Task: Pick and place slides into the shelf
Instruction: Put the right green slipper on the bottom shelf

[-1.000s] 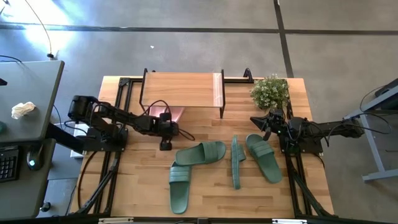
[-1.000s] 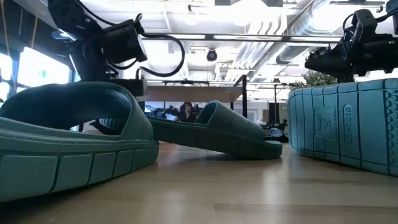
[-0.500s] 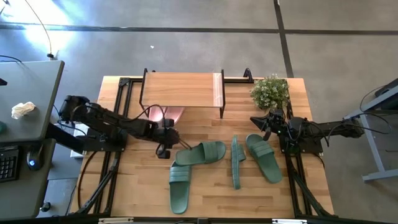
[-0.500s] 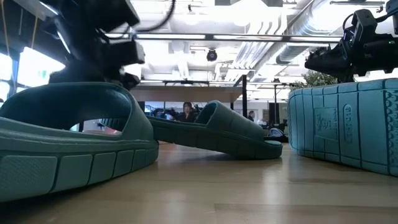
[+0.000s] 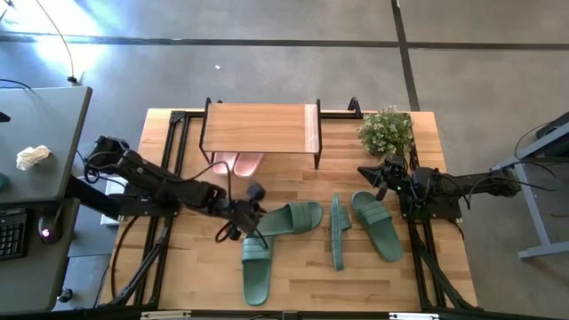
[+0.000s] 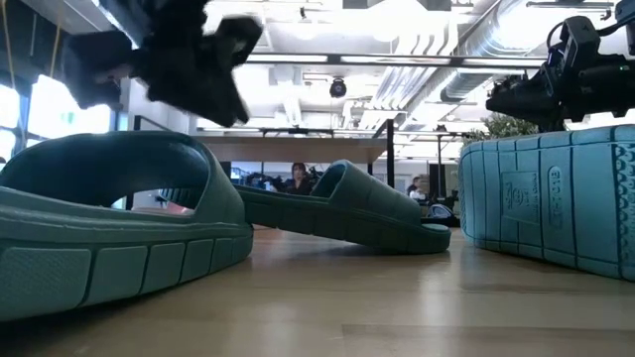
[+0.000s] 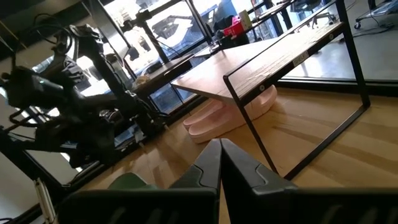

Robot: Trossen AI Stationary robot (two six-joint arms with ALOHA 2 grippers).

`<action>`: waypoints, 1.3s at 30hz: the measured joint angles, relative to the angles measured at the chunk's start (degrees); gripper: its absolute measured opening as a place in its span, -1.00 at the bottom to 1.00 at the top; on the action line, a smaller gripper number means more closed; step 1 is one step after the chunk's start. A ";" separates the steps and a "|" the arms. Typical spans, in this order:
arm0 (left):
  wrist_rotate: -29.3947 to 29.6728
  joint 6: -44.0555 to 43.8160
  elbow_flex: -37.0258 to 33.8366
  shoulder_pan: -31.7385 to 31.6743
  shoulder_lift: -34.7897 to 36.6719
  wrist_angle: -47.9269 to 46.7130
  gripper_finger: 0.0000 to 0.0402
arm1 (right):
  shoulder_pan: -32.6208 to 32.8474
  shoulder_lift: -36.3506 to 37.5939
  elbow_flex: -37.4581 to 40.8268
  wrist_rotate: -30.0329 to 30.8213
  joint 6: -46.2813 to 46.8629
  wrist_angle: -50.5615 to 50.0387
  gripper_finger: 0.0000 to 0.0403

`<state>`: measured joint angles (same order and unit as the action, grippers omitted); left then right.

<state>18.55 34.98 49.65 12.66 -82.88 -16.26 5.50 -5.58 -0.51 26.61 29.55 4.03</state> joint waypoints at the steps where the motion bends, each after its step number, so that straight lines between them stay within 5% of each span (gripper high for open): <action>1: 0.09 4.47 0.94 0.31 -0.92 0.42 -0.68 | 0.00 -0.03 0.00 0.00 0.01 -0.02 -1.00; 5: 2.15 18.50 4.20 0.57 -5.30 0.88 -0.68 | 0.02 -0.49 0.00 0.07 0.01 -0.04 -1.00; 13: 8.37 30.61 12.94 0.44 -13.59 4.08 -0.68 | 0.02 -0.78 0.00 0.17 0.01 -0.02 -1.00; 39: 12.34 32.71 17.13 0.46 -24.19 7.98 -0.68 | 0.01 -0.87 0.00 0.27 0.01 -0.01 -1.00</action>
<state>30.89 67.69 66.78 13.13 -107.07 -8.28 5.51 -6.46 -0.51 26.88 29.56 4.02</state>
